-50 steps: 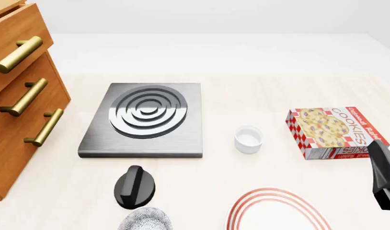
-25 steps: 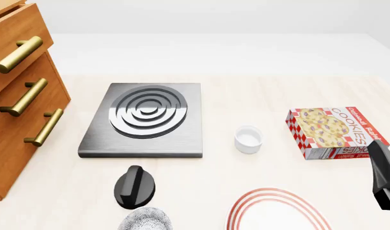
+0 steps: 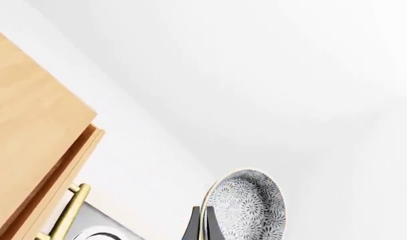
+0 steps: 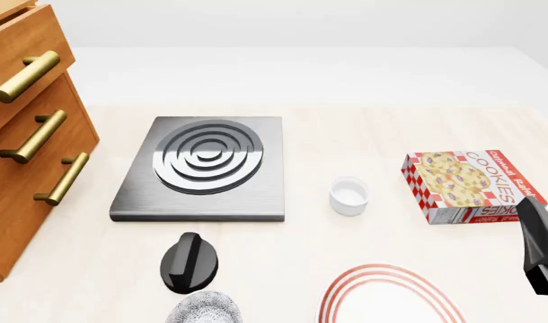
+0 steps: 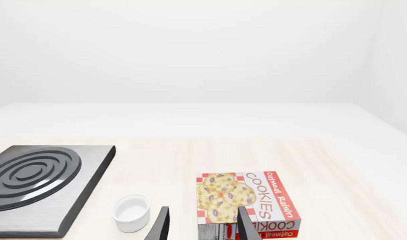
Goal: Pick the akita bowl on the wooden cabinet and place it on the plate.
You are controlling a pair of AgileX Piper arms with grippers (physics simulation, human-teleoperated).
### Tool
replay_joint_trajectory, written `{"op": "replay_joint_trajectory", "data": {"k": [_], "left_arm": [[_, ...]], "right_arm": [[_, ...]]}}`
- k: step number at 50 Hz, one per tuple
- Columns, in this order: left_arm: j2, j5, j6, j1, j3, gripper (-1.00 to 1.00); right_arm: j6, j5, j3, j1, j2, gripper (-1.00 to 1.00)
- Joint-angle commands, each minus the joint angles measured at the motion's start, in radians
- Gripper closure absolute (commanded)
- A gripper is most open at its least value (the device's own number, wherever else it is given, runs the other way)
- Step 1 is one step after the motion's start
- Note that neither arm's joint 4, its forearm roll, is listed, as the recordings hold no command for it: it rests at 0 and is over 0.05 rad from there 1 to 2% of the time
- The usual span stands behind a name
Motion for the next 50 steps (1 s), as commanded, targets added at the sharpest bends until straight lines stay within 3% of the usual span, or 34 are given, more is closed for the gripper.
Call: {"op": "replay_joint_trajectory", "data": {"k": [1,22,50], "left_arm": [[-0.01,0.016,-0.01,-0.091,0.022,1.0],[-0.019,0.029,-0.065,-0.263,0.098,1.0],[0.057,0.024,0.002,-0.407,0.122,1.0]], "right_arm": [[0.0,0.0,0.0,0.0,0.0,-1.0],[0.0,0.0,0.0,0.0,0.0,-1.0],[0.0,0.0,0.0,0.0,0.0,-1.0]]}}
